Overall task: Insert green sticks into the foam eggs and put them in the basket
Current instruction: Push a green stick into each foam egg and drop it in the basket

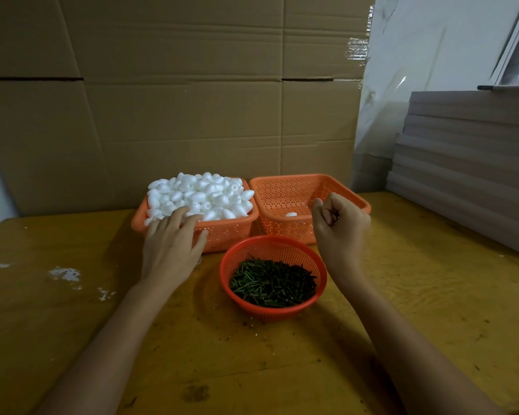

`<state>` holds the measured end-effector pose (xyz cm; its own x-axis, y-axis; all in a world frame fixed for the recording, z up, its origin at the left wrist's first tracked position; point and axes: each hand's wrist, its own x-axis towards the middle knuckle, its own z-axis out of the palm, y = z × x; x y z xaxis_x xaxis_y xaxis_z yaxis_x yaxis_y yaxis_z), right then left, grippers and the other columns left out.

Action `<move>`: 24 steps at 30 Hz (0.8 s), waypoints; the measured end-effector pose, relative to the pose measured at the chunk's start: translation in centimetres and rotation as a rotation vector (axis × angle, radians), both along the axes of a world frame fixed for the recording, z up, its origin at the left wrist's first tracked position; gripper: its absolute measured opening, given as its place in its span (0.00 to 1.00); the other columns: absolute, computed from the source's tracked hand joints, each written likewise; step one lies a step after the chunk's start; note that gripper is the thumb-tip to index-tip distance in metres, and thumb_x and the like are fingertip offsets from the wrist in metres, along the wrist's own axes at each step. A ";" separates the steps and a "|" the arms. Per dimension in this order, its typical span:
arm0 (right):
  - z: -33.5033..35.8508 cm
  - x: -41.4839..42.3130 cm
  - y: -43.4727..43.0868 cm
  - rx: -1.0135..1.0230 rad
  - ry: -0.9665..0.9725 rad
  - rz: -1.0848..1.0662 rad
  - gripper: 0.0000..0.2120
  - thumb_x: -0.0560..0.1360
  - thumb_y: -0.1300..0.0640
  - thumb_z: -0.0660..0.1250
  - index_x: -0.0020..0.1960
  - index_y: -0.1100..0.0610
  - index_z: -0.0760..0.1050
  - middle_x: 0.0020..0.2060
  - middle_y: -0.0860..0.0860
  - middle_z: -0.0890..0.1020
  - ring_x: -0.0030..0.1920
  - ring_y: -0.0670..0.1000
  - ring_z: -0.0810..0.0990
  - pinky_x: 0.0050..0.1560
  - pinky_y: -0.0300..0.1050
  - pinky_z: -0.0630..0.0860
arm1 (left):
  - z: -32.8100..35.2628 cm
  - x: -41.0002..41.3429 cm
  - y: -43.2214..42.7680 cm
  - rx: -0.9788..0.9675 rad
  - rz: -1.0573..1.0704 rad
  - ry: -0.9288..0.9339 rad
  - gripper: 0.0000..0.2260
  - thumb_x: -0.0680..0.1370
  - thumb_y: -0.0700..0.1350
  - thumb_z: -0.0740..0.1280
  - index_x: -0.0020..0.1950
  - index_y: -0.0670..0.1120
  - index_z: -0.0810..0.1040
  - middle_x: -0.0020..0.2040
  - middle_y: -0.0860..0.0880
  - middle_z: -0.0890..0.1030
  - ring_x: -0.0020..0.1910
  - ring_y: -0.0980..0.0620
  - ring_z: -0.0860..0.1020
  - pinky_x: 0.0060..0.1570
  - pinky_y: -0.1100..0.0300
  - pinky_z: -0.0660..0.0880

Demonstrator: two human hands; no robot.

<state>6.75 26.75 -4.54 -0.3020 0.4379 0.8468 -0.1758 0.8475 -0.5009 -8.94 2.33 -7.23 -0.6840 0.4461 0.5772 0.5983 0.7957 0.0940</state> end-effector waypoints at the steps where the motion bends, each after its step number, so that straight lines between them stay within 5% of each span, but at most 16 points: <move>1: 0.0 0.0 0.0 -0.001 0.000 0.002 0.20 0.78 0.68 0.69 0.32 0.62 0.63 0.26 0.55 0.69 0.28 0.57 0.68 0.29 0.56 0.69 | 0.0 0.0 0.0 0.005 -0.002 -0.008 0.18 0.85 0.53 0.64 0.72 0.46 0.79 0.74 0.44 0.77 0.71 0.43 0.75 0.69 0.45 0.68; 15: -0.1 0.1 -0.1 0.005 -0.004 0.018 0.21 0.78 0.68 0.69 0.32 0.61 0.62 0.26 0.55 0.68 0.28 0.57 0.67 0.29 0.56 0.69 | 0.5 0.2 -0.3 0.137 -0.029 -0.082 0.13 0.84 0.46 0.68 0.64 0.41 0.84 0.79 0.45 0.72 0.70 0.40 0.75 0.68 0.42 0.72; 24: -0.2 0.0 -0.1 0.016 -0.006 0.024 0.21 0.78 0.68 0.69 0.32 0.60 0.62 0.26 0.52 0.68 0.28 0.55 0.67 0.29 0.56 0.70 | 0.5 -0.5 -0.6 0.289 -0.117 -0.122 0.15 0.86 0.44 0.65 0.69 0.40 0.82 0.79 0.46 0.73 0.77 0.45 0.69 0.71 0.45 0.71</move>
